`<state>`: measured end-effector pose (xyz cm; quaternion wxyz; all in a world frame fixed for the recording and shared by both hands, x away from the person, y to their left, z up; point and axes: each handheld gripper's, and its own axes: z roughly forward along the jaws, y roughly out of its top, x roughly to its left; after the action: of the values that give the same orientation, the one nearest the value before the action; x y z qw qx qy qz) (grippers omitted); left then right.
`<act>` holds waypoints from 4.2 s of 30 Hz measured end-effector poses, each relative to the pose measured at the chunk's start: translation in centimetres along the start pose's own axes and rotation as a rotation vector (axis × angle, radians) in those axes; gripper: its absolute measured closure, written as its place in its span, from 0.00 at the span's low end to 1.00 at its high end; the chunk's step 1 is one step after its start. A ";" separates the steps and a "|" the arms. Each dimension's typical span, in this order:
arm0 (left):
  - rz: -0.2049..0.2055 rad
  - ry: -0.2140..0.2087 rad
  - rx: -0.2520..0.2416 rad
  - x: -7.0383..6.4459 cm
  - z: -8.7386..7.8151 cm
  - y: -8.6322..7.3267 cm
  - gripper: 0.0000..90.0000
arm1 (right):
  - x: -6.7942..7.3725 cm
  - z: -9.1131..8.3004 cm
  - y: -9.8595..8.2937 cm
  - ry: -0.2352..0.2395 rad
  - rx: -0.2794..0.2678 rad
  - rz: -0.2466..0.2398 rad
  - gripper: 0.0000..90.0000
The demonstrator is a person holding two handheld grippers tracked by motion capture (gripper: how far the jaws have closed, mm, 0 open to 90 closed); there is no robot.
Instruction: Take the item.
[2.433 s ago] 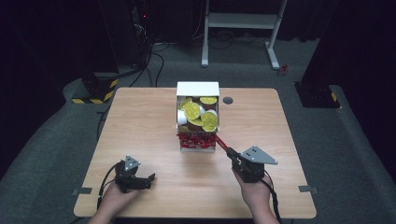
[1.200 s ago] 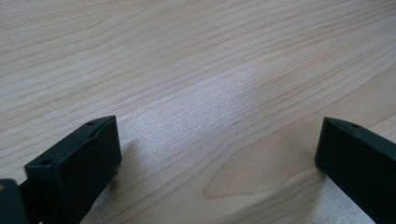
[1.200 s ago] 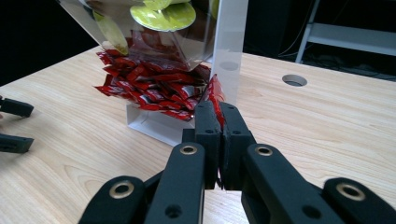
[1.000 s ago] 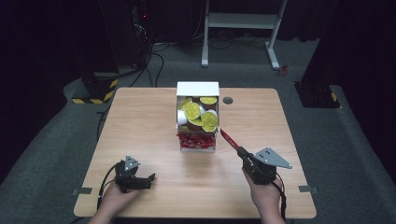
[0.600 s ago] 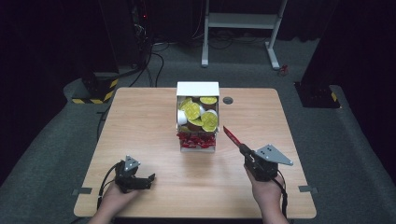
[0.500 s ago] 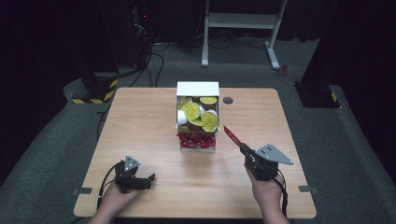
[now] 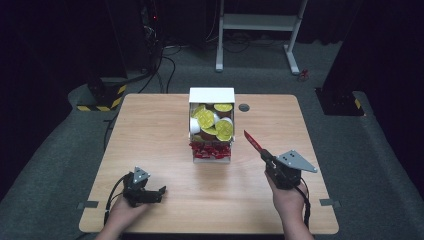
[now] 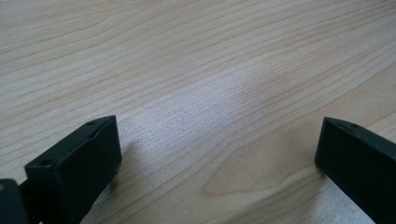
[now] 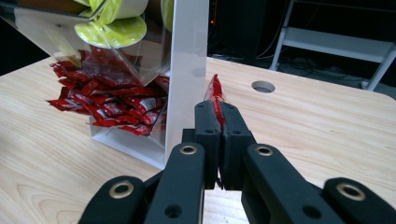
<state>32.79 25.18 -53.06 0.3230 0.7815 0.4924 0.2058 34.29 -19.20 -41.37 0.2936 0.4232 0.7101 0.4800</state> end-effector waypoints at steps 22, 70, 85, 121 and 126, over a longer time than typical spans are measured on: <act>0.001 0.000 -0.001 0.0 0.0 0.0 0.01 | -2.0 2.3 1.0 -0.043 0.007 0.022 0.98; 0.014 -0.010 -0.003 0.0 0.0 0.0 0.01 | -5.1 8.3 -0.7 -0.185 0.123 0.041 0.98; 0.016 -0.014 -0.004 0.0 0.0 0.0 0.01 | -6.6 9.9 -3.3 -0.224 0.196 0.078 0.98; 0.015 -0.014 -0.003 -0.1 0.0 0.0 0.01 | -6.2 9.2 -4.3 -0.167 0.220 0.125 0.69; 0.015 -0.014 -0.003 -0.1 0.0 0.0 0.01 | -5.9 8.5 -3.9 -0.149 0.220 0.132 0.53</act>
<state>32.76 25.13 -53.08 0.3259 0.7863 0.4839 0.2034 42.78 -21.42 -48.08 0.2651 0.5330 0.7052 0.3851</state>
